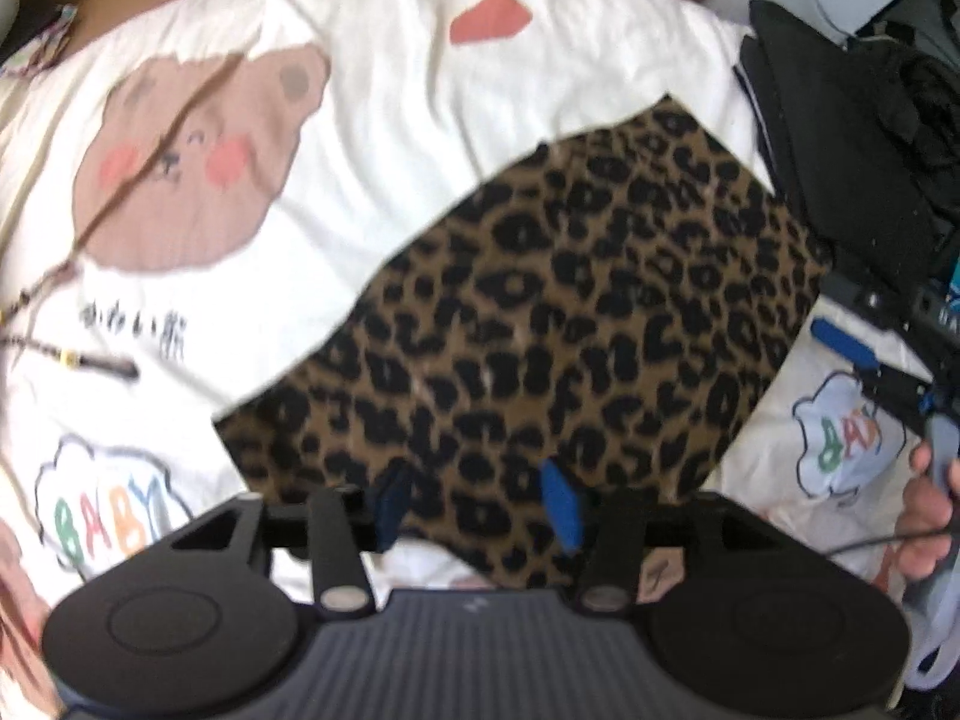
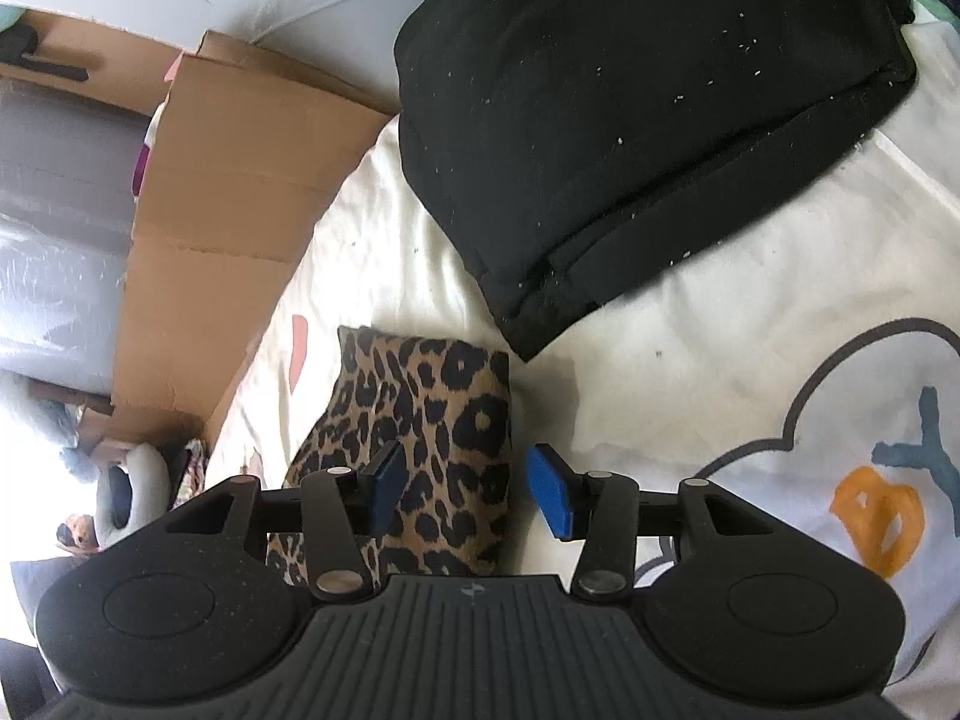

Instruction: Fold clothes

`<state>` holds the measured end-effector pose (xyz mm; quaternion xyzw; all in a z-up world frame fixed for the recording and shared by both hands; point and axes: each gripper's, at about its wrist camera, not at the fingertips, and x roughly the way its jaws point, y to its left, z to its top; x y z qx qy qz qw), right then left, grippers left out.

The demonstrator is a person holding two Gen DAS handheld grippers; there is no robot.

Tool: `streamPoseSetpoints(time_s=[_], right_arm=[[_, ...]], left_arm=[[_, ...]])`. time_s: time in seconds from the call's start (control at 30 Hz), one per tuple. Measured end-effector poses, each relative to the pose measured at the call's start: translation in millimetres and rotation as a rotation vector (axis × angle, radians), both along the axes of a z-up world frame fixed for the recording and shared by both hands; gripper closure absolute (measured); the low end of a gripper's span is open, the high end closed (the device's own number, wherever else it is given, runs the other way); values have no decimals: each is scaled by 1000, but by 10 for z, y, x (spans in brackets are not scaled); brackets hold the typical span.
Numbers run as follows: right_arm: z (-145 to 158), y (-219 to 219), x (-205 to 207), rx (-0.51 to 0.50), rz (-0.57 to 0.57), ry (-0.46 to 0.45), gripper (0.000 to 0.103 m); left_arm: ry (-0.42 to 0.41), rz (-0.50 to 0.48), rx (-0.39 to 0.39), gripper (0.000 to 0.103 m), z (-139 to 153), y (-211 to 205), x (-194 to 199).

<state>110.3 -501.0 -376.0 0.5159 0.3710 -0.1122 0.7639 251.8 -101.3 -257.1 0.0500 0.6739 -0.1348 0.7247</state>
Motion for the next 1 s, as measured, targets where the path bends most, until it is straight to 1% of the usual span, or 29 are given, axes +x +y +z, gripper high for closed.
streamPoseSetpoints(time_s=[0.07,0.13,0.2,0.27,0.3,0.37,0.4,0.53,0.63,0.7,0.83,1.0], right_arm=[[-7,21,-6,1,7,5,50],[-26,47,-10,5,12,12,50],[-47,91,-9,16,26,16,50],[-68,138,-10,26,44,19,50],[-76,164,-12,28,54,20,50],[-94,213,-16,34,73,23,50],[-104,231,-19,38,81,25,50],[-133,319,-23,49,109,30,50],[-154,385,-34,63,121,26,50],[-175,426,-29,68,128,28,50],[-212,516,-8,71,143,33,50],[-289,564,45,80,133,39,50]], left_arm=[[-15,-21,-12,42,-121,-237,89],[-34,-40,-24,41,-164,-266,182],[-62,-52,-28,36,-186,-274,288],[-90,-63,-33,35,-208,-282,395],[-104,-68,-35,32,-220,-286,448],[-113,-75,-49,28,-248,-289,544],[-116,-82,-56,28,-263,-294,584],[-139,-143,-70,26,-311,-353,699],[-154,-194,-87,22,-339,-409,757],[-166,-256,-102,15,-349,-461,769],[-168,-330,-116,12,-436,-544,777],[-132,-338,-162,12,-566,-534,791]])
